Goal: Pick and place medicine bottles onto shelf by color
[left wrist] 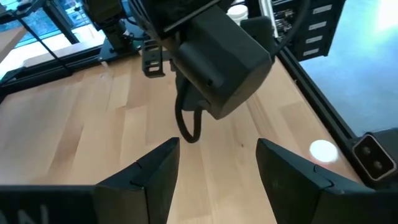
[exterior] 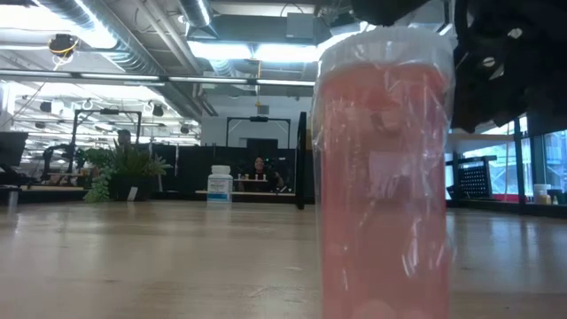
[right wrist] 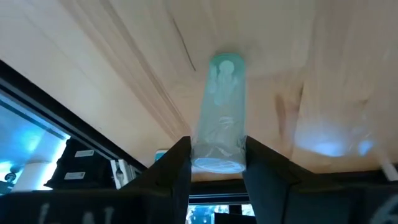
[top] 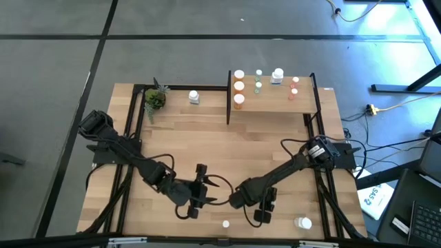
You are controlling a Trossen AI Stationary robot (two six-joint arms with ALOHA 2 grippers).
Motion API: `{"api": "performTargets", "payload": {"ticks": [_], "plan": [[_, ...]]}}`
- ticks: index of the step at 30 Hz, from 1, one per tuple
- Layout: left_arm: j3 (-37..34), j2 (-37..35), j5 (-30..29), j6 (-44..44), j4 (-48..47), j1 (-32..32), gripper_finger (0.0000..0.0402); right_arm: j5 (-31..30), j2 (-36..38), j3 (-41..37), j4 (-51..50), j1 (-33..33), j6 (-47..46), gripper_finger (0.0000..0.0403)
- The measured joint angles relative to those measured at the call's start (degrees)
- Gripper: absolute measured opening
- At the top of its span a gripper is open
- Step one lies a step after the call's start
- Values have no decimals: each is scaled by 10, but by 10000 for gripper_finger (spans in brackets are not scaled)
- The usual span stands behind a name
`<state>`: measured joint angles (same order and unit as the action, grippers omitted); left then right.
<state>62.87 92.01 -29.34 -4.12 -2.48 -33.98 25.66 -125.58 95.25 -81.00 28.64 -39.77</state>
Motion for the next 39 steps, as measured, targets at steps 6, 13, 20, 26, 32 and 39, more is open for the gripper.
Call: {"api": "performTargets", "payload": {"ticks": [6,13,20,26,32,39], "plan": [[0,0,0,0,0,-6,206,-2,0,3,5,0,3,135],[0,0,0,0,0,-6,206,-10,-1,3,23,0,5,170],[0,0,0,0,0,-6,206,-16,-1,3,20,-3,9,192],[0,0,0,0,0,-11,206,-16,-1,3,18,-6,10,194],[0,0,0,0,0,-18,206,-34,-1,25,-1,-5,10,194],[0,0,0,0,0,-31,206,-108,-1,86,-26,-4,9,194]]}}
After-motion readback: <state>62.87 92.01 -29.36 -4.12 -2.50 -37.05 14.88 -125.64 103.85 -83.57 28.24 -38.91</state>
